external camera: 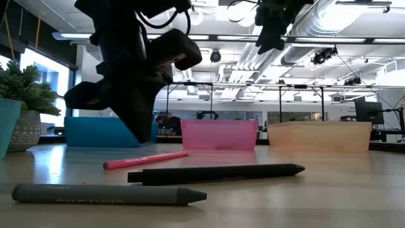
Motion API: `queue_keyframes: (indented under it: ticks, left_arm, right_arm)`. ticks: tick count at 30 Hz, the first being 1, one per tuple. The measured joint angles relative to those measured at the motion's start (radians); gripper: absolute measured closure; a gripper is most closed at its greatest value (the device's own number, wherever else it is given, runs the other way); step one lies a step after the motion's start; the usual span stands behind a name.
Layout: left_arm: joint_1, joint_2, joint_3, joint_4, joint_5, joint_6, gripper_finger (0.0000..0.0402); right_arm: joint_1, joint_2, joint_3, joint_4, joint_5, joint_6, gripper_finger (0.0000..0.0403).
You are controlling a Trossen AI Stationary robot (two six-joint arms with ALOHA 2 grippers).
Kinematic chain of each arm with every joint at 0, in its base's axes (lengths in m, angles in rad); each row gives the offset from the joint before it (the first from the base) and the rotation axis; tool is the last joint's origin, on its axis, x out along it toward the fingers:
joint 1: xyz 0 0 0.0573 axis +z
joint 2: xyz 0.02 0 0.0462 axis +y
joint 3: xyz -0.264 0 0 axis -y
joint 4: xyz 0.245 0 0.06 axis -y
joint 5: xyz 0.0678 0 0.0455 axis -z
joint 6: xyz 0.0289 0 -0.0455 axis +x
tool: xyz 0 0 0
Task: Sort crayons/erasers/pens/pencils in bins
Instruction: Put the pink pencil into the orange bin
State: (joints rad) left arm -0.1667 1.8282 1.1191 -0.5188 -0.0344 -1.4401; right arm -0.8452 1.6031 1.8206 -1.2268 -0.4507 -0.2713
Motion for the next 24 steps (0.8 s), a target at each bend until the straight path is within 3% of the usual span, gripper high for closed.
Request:
queue_keyframes:
  ticks: [7,15,24]
  left_arm:
    - [0.002,0.0,0.0,0.034,-0.006,-0.023,0.0363]
    - [0.022,0.0,0.0,0.157,-0.092,0.022,0.0297]
    - [0.117,-0.002,0.01,0.351,-0.109,0.113,0.0308]
  right_arm:
    - [0.01,-0.033,0.0,-0.035,0.055,0.001,0.0229]
    - [0.01,-0.042,0.0,-0.091,0.059,-0.022,0.0229]
    - [0.01,-0.042,0.0,-0.093,0.059,-0.025,0.0229]
